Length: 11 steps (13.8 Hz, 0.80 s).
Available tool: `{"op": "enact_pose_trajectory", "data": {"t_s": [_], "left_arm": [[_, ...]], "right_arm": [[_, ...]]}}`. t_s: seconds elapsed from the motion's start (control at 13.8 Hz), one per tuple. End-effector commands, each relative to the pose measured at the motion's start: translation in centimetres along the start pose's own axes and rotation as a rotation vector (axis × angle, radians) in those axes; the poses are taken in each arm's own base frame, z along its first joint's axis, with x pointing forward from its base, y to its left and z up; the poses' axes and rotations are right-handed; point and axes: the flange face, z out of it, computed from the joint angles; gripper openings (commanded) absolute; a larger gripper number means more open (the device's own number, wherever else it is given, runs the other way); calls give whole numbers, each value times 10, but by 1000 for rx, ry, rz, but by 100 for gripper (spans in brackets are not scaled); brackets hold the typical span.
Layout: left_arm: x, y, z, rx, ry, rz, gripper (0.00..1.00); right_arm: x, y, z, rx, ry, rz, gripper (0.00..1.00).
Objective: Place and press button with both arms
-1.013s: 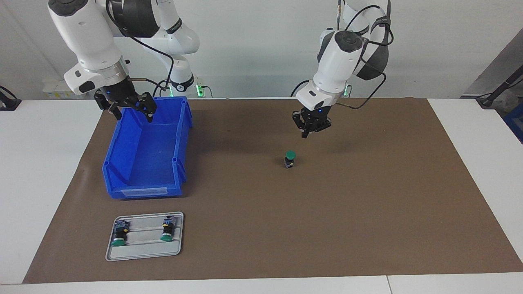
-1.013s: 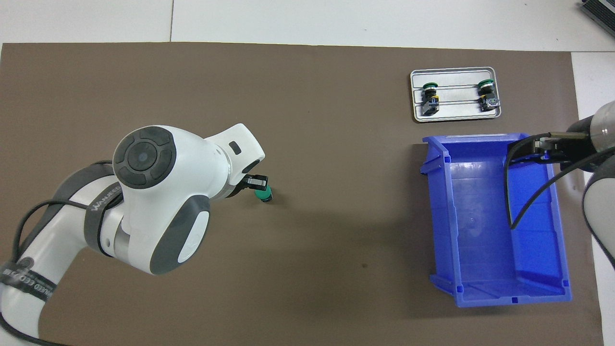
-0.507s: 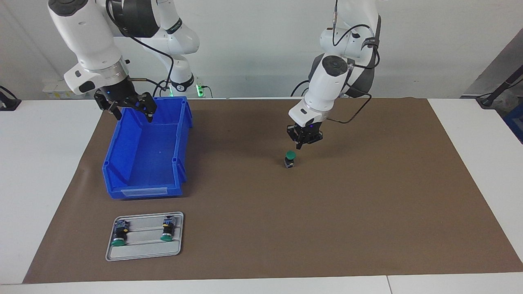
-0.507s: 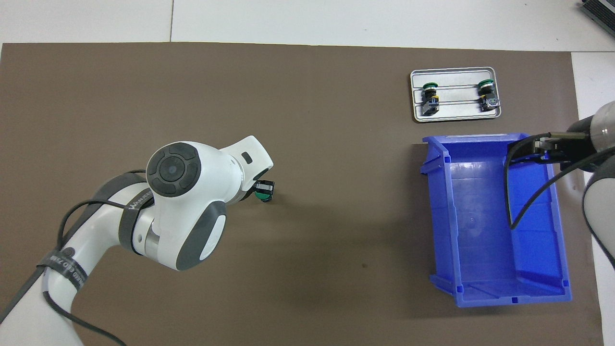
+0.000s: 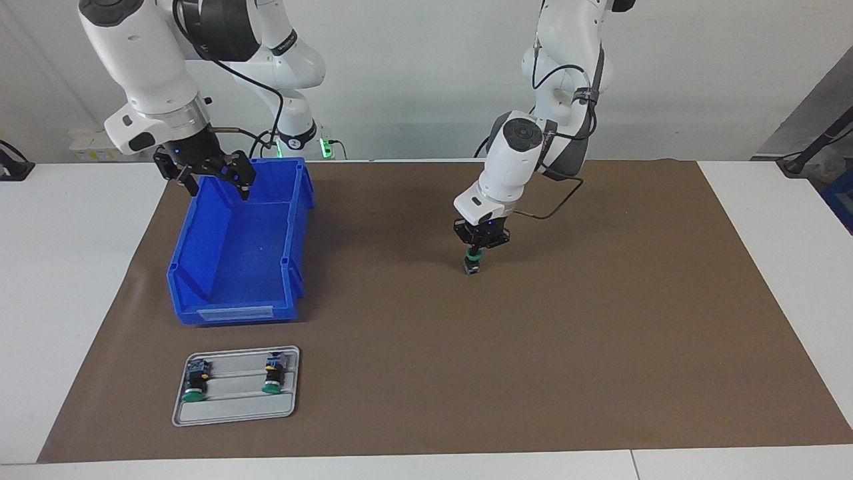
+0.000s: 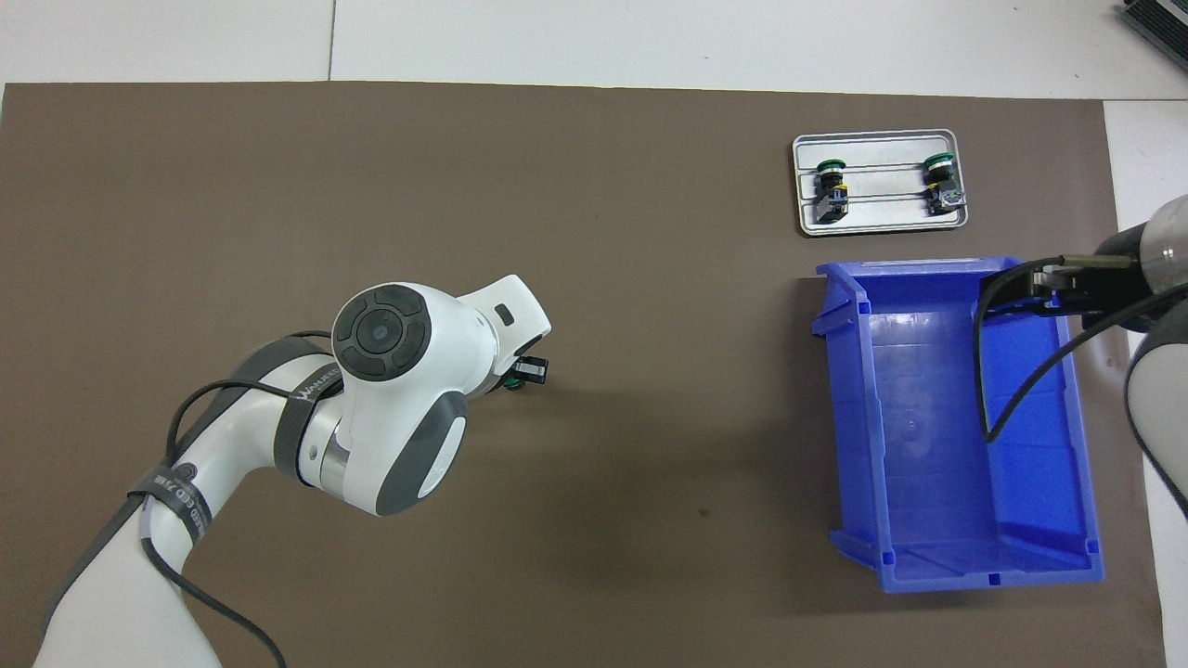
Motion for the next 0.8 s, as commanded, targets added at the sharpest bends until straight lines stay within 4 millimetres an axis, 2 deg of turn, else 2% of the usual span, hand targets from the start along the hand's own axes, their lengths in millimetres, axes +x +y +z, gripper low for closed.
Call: {"op": "enact_pose_trajectory", "data": {"t_s": [0.0,0.22,0.36,0.43,0.58,0.72], "left_arm": [[-11,-4,14,23,-1,-1,0],[-14,-7,39,21,15,-2,0],[-12,-8,44,21,16,-4,0],[-8,-6,38,20,19,-4,0],[9,-5,11,20,9,-6,0],[25,-3,-31,31,-24,-5,0]], "right_arm": [[-4,1,-2,9,16,-19,100],[-4,1,-2,7,16,-19,100],[-4,1,-2,9,16,-19,100],[-4,1,-2,7,16,-19,100],[-4,1,-2,9,16,-19,100],[-4,1,-2,9,16,-19,100]]}}
